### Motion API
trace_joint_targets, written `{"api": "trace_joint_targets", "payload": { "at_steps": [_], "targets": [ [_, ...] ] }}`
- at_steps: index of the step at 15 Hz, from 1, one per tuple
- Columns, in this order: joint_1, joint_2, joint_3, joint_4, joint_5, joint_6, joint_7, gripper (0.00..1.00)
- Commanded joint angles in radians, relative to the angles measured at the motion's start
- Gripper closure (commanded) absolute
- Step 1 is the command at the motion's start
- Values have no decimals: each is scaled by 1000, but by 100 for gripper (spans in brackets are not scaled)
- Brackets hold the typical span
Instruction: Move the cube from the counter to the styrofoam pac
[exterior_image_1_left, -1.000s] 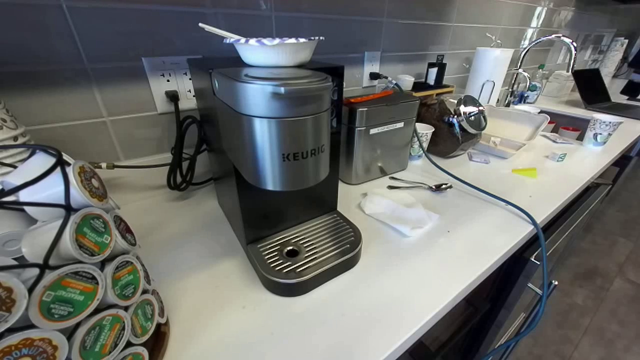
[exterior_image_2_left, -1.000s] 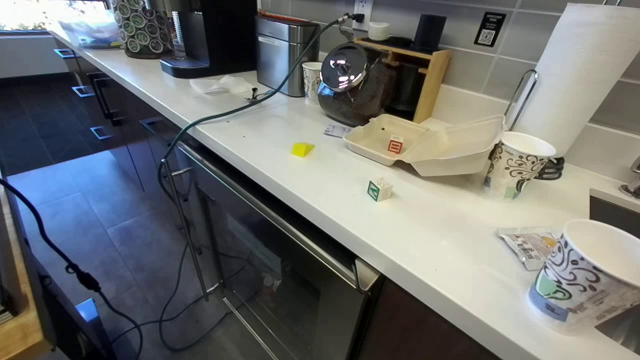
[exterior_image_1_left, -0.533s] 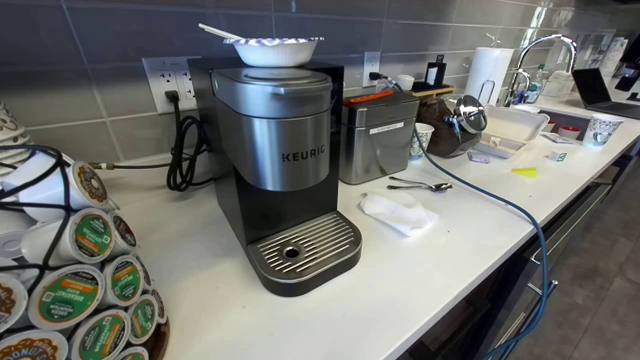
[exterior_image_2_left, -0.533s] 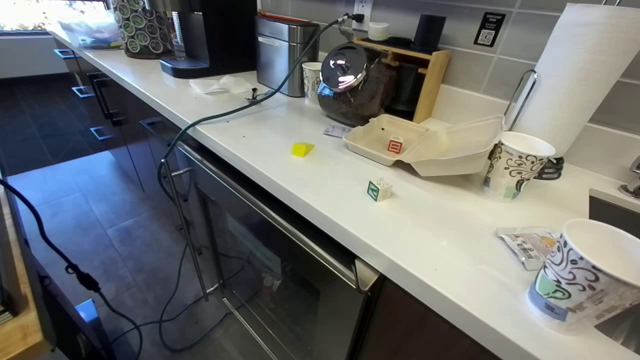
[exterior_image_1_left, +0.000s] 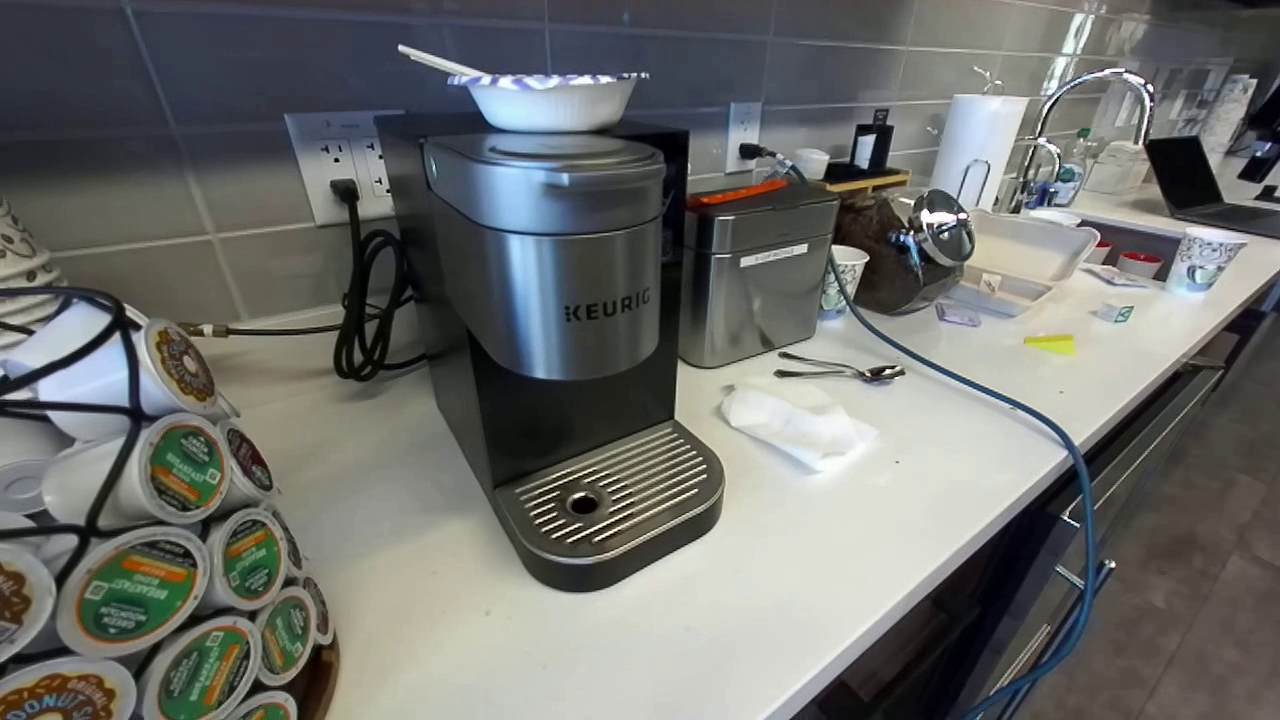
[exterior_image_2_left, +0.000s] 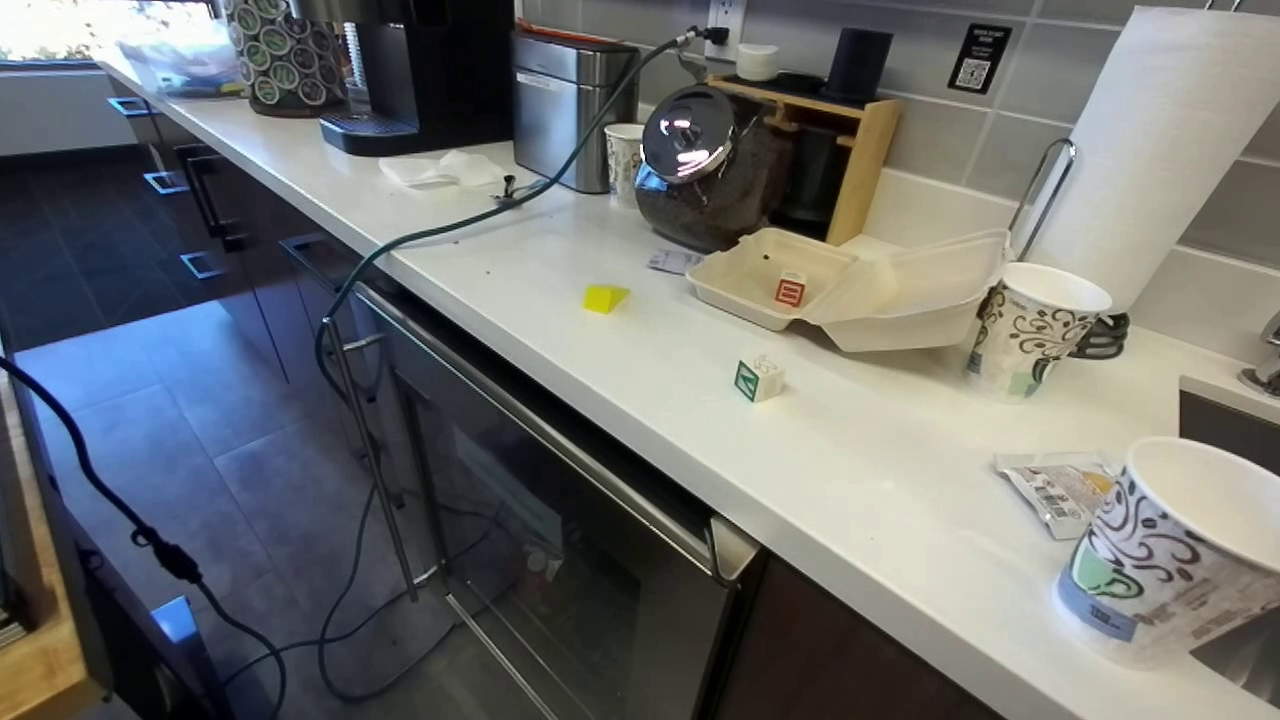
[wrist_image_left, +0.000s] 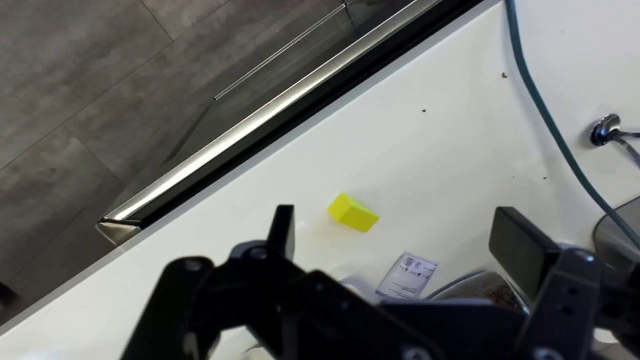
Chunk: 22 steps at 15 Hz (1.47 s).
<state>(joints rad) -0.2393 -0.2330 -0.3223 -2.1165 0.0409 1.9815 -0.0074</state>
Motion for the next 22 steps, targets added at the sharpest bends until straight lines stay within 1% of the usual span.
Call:
{"api": "trace_joint_targets", "payload": {
  "at_steps": [1,4,5,6,7,8,10,11,13,15,17,18,19,20,22],
  "targets": [
    [-11,0,17,4,3,-4,-2,0],
    [-11,-2,19,4,3,-4,-1,0],
    [-14,28,4,22,28,18,-20,0],
    [-17,72,-14,43,42,62,-50,0],
    [-16,122,-30,59,58,146,-100,0],
    [-22,196,-44,101,69,178,-118,0],
    [-39,294,-61,154,112,250,-145,0],
    [-54,353,-62,188,124,294,-146,0],
    [-93,475,-55,279,136,341,-169,0],
    [-143,595,-41,393,132,326,-173,0],
    [-193,696,-25,503,134,272,-151,0],
    [-217,735,-14,557,141,228,-137,0],
    [-191,633,-12,423,94,310,-136,0],
    [-205,664,-6,452,92,306,-136,0],
    [-209,670,-2,455,91,308,-136,0]
  ]
}}
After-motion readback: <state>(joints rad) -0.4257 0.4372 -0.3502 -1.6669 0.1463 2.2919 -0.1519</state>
